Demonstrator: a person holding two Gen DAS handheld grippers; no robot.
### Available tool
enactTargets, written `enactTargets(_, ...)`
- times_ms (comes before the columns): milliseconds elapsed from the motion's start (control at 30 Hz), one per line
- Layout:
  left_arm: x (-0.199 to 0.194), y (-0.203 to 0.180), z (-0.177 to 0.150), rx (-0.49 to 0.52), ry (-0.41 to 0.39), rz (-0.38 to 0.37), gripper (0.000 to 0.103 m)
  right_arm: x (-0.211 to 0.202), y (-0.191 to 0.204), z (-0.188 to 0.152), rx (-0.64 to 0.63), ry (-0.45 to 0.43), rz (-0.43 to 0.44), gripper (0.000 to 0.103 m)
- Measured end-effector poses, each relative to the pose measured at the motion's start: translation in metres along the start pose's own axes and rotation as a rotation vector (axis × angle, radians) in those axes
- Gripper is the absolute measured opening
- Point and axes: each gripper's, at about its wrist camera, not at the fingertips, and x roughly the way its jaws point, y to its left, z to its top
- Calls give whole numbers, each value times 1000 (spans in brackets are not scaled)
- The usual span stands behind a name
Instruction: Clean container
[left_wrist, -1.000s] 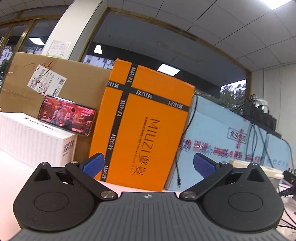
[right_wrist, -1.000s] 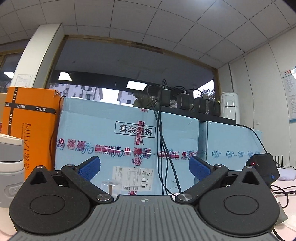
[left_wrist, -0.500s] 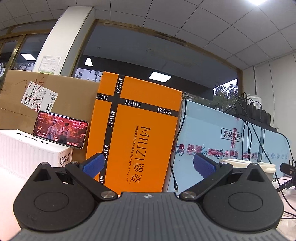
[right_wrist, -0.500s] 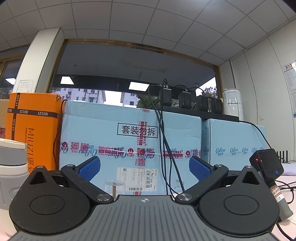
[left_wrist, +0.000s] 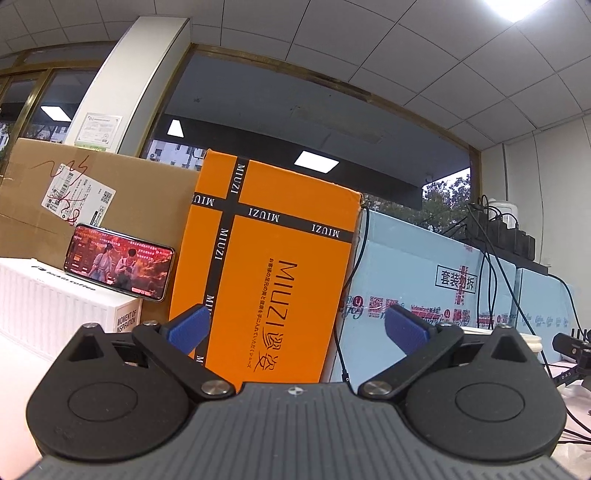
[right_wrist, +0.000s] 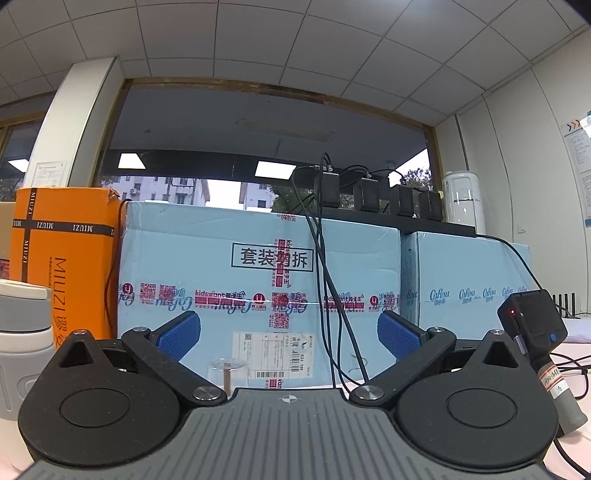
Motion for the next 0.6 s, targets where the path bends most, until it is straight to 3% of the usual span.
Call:
enactTargets(167,0,-1,0,3,-4,0,93,-1,0,0,3,0,0,103)
enactTargets(200,0,-1,0,3,-5,1,95,-1,1,-1,2,0,-1,103)
enactTargets(233,0,-1,0,2,-6,3,103,-1,1,-1,2,0,-1,103)
enactTargets(600,1,-2,0,8,1,1,103,-2,1,-2,11,1,0,103)
